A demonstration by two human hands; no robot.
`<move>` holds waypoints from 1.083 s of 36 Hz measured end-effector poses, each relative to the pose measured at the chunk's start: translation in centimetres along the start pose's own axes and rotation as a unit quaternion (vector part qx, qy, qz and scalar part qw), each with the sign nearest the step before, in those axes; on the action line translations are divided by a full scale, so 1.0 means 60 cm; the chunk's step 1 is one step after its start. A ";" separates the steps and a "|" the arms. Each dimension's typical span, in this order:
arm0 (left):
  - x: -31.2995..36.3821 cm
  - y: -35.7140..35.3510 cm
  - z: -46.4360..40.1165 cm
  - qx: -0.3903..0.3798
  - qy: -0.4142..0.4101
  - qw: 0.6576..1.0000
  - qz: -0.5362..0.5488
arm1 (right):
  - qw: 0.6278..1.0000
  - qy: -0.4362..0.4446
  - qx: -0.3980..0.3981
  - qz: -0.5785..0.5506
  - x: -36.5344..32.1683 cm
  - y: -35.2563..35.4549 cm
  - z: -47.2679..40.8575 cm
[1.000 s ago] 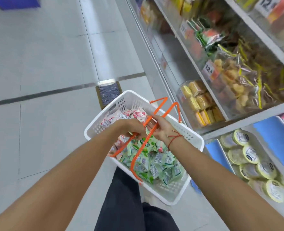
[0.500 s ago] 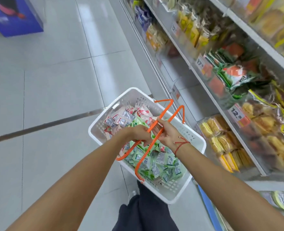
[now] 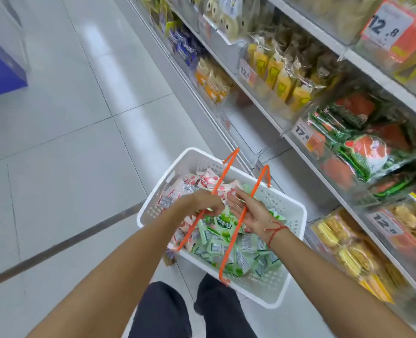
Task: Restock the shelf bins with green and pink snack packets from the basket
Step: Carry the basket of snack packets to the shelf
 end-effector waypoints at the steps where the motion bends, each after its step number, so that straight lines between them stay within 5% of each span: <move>1: 0.005 0.021 -0.010 -0.009 0.006 1.000 0.004 | 1.000 0.005 0.014 0.017 -0.011 0.012 -0.009; 12: 0.069 0.193 -0.145 -0.117 0.051 0.990 0.051 | 0.986 0.017 0.139 0.086 -0.059 0.040 -0.136; 21: 0.112 0.348 -0.260 -0.162 0.100 0.980 -0.058 | 0.946 -0.006 0.320 0.049 -0.023 0.012 -0.190; 39: 0.223 0.416 -0.470 -0.105 0.045 0.982 -0.153 | 0.901 -0.034 0.428 -0.066 0.066 -0.021 -0.337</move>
Point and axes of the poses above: each hand's wrist, its own z-axis away from the middle knuckle, its own y-axis out of the back of the hand, x = y × z, the point moved 9 cm from there along -z, towards the middle knuckle, and after that the axes turned 15 degrees about y, right-handed, at the moved point
